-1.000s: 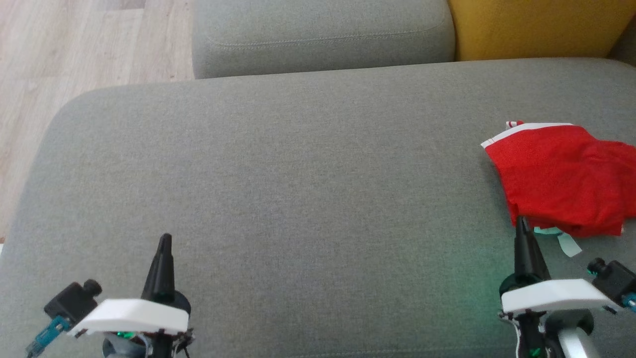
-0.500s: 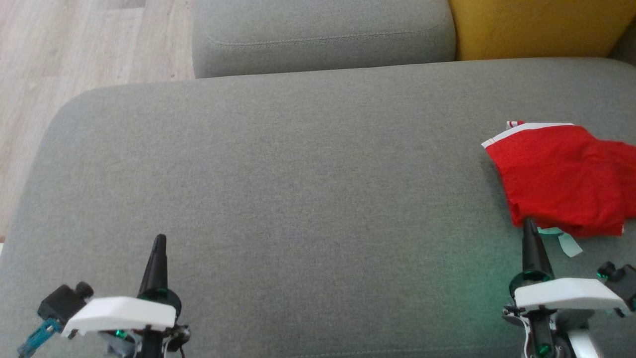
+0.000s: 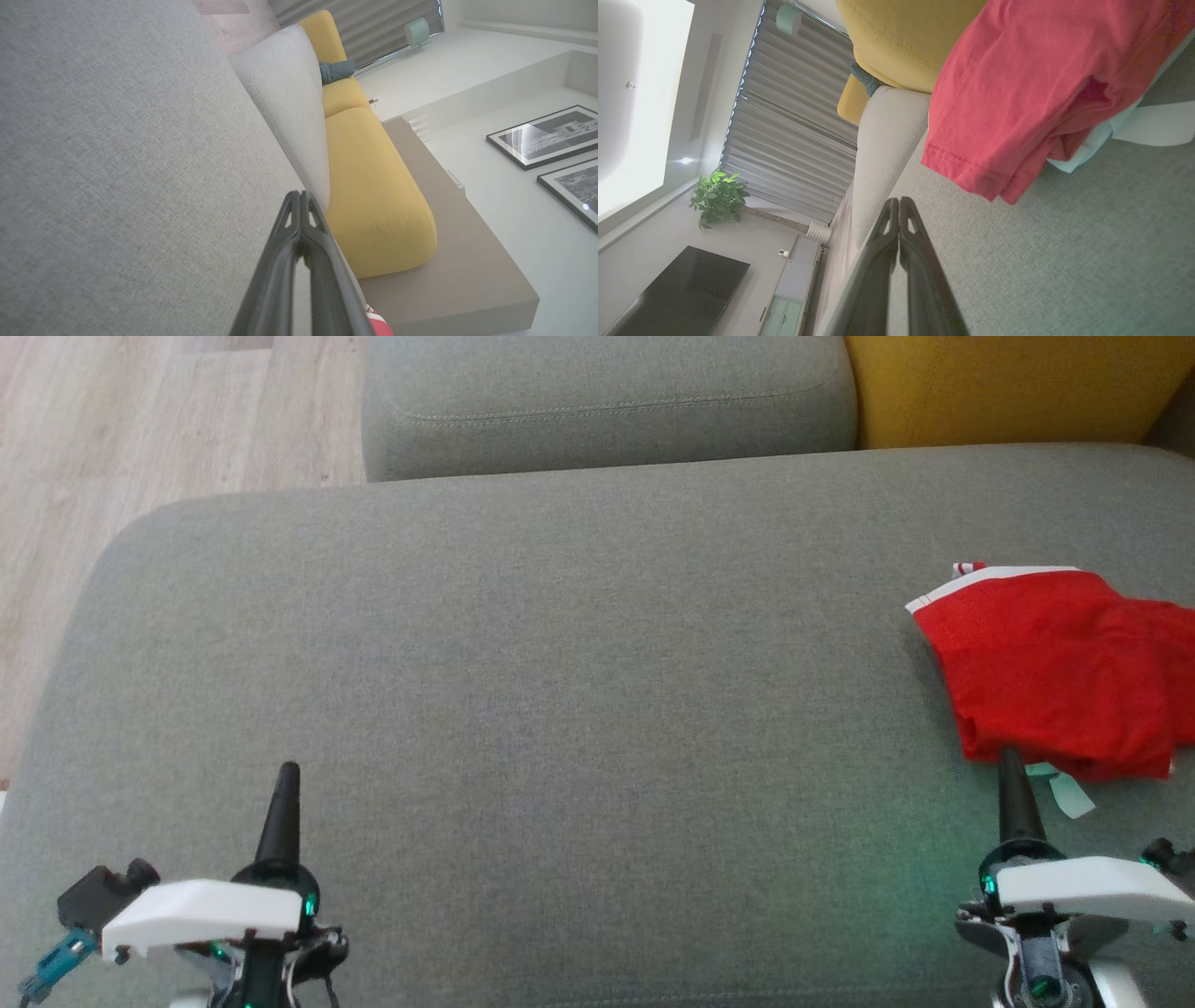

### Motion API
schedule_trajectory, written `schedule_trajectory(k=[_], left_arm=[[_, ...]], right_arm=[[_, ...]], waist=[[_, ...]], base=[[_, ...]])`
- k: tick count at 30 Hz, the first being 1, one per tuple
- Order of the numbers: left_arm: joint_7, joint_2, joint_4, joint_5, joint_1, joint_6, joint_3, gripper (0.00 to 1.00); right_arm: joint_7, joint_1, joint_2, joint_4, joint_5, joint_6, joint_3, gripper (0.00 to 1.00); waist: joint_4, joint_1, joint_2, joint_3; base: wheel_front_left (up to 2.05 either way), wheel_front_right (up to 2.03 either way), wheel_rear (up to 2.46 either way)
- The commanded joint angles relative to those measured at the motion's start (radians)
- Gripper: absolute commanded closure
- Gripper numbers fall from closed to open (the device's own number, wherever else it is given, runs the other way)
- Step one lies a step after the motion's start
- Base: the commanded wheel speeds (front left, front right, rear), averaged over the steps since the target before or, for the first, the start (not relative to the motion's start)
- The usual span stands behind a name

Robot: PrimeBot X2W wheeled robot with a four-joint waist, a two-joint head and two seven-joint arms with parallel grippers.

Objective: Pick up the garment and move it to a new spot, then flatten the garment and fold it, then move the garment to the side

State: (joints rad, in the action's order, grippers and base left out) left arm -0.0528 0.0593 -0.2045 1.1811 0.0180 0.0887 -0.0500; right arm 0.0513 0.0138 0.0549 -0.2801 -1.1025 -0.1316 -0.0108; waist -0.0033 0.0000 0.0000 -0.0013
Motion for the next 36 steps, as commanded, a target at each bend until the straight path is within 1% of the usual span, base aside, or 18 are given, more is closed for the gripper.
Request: schedule_trajectory(k=[1, 36], left_arm=[[0.008, 0.017, 0.025, 0.028, -0.059, 0.006, 0.033, 1.00], [0.112, 0.017, -0.027, 0.374, -0.110, 0.035, 0.110, 1.00]], right_arm=[[-0.010, 0.064, 0.020, 0.036, -0.033, 0.001, 0.005, 1.00], [-0.113, 0.086, 0.020, 0.037, -0.437, 0.001, -0.055, 1.00]], waist=[[0.000, 0.0000, 0.0000, 0.000], [0.003, 0.0000, 0.0000, 0.004]], base=[[0.00, 0.00, 0.00], [0.00, 0.00, 0.00]])
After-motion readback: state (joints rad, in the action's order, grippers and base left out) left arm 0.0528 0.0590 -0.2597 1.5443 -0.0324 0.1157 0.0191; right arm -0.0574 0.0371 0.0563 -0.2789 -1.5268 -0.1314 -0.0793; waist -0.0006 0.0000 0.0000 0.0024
